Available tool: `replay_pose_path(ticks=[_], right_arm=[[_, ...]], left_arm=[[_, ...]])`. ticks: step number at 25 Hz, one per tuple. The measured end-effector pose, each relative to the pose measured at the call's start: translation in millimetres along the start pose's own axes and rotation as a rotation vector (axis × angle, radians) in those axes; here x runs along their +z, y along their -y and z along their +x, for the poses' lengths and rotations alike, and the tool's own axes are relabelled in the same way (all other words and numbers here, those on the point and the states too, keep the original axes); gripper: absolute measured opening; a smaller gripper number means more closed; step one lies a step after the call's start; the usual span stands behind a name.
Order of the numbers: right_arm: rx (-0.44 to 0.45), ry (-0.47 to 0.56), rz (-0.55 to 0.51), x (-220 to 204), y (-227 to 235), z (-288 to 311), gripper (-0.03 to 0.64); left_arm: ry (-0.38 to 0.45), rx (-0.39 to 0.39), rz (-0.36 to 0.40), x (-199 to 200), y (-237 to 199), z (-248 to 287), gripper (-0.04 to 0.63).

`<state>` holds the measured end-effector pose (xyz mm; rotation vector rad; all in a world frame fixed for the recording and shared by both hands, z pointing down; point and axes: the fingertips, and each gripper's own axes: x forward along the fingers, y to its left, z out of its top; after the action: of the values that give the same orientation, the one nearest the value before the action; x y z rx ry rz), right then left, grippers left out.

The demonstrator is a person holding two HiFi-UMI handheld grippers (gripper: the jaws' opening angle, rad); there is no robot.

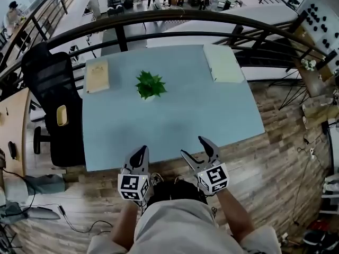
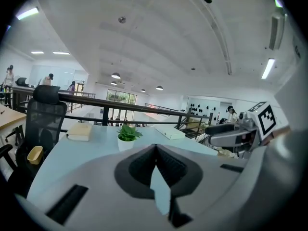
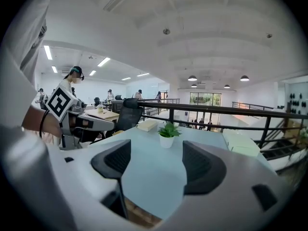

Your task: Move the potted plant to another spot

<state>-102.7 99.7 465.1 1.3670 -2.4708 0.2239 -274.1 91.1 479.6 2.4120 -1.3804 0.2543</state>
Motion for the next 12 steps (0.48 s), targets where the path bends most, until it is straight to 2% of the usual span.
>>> replay_pose_path(ticks=[6,12], right_arm=[[0.026,-0.037,0.022,-14,9,20,0.347],[0.05,-0.066,0.074,-31,39,41,0.364]], left_arm=[[-0.057,-0.005,-0.032,-22,-9,24,0.011],[-0.111,0.014,-0.022,-25,-14,53,0.011]])
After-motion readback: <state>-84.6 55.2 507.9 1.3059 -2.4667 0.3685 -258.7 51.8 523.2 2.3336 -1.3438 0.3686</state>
